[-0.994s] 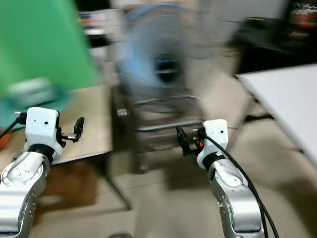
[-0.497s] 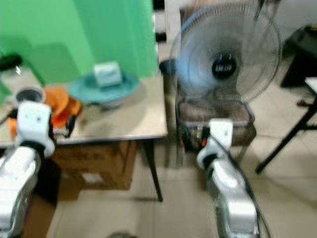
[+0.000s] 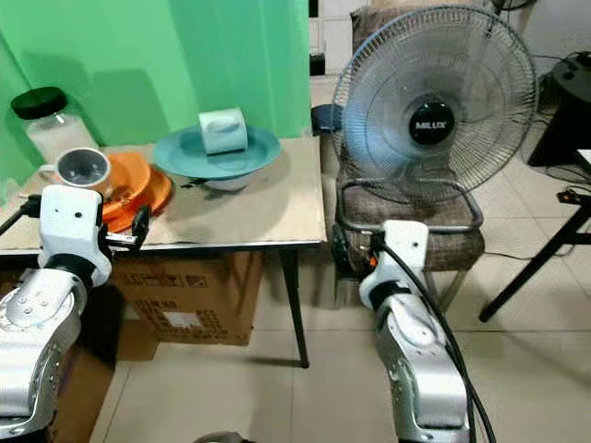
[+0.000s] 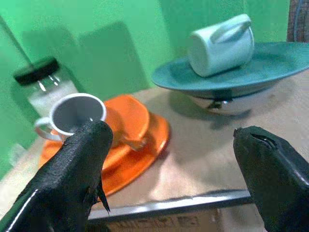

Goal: Setting the table

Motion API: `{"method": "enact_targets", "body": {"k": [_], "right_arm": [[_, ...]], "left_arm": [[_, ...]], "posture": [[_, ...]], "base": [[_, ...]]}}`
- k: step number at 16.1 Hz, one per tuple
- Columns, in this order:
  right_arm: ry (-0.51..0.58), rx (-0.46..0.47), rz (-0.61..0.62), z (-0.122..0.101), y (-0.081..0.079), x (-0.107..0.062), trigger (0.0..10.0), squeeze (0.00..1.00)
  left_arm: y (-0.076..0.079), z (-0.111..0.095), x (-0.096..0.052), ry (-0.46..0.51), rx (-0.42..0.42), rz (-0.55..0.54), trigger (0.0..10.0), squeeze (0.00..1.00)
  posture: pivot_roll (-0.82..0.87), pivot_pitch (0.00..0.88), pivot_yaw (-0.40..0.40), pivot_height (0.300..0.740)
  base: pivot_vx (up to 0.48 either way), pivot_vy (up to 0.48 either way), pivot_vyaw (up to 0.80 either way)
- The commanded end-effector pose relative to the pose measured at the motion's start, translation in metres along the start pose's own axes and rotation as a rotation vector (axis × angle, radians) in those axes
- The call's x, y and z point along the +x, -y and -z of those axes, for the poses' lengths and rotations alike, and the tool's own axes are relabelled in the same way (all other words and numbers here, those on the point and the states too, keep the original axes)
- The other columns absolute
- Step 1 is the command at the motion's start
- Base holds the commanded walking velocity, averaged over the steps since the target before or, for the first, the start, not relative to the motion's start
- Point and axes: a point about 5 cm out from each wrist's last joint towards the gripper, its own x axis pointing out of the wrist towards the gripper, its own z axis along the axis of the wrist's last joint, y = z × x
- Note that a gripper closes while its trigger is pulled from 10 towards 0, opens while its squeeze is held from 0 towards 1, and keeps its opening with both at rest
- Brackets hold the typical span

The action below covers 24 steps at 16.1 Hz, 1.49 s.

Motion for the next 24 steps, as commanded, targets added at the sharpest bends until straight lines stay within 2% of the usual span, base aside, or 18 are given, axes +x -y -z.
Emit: {"method": "enact_targets", "body": {"k": [1,5,7,10,14,17,20,22,23,24], "right_arm": [[0.032,-0.039,0.02,-0.006,-0.001,0.003,10.0,0.0],[0.05,-0.042,0.067,-0.01,0.005,0.007,10.0,0.0],[0.067,0.002,0.082,-0.014,0.006,0.013,10.0,0.0],[0.077,0.064,0.052,-0.015,0.001,0.014,10.0,0.0],[0.09,0.081,0.008,-0.015,-0.006,0.012,10.0,0.0],[0.094,0.087,-0.003,-0.017,-0.006,0.011,10.0,0.0],[0.113,0.099,-0.02,-0.022,-0.002,0.004,10.0,0.0],[0.118,0.099,-0.061,-0.024,-0.002,0.001,10.0,0.0],[0.117,0.071,-0.121,-0.028,-0.003,0.0,10.0,0.0],[0.116,0.057,-0.156,-0.031,-0.004,0.0,10.0,0.0]], "left_arm": [[-0.004,0.001,0.0,0.007,-0.01,-0.012,10.0,0.0],[0.006,0.004,-0.002,0.003,-0.022,0.023,10.0,0.0],[0.008,0.001,-0.001,0.019,0.002,0.058,10.0,0.0],[0.005,-0.005,0.001,0.042,0.035,0.072,10.0,0.0],[0.0,-0.011,0.004,0.067,0.042,0.085,10.0,0.0],[0.004,-0.019,0.006,0.105,0.04,0.136,10.0,0.0],[0.013,-0.031,0.002,0.182,0.081,0.318,10.0,0.0],[0.012,-0.036,0.003,0.208,0.119,0.371,10.0,0.0],[0.011,-0.04,0.005,0.208,0.118,0.464,10.0,0.0],[0.01,-0.043,0.007,0.214,0.137,0.509,10.0,0.0]], "posture": [[0.06,0.0,0.088,0.74],[0.06,0.0,0.067,0.74],[0.07,0.0,0.062,0.74],[0.07,0.0,0.066,0.74],[0.07,0.0,0.071,0.74],[0.06,0.0,0.076,0.74],[0.05,0.0,0.073,0.74],[0.05,0.0,0.074,0.74],[0.05,0.0,0.075,0.74],[0.05,0.0,0.075,0.74]], "base": [[0.304,0.0,0.0],[0.311,0.0,0.5],[0.337,0.0,0.0],[0.359,0.0,0.0],[0.391,0.0,0.0],[0.401,0.0,-0.8],[0.239,0.0,-0.27],[0.0,0.0,0.0],[0.0,0.0,0.0],[0.0,0.0,0.0]]}}
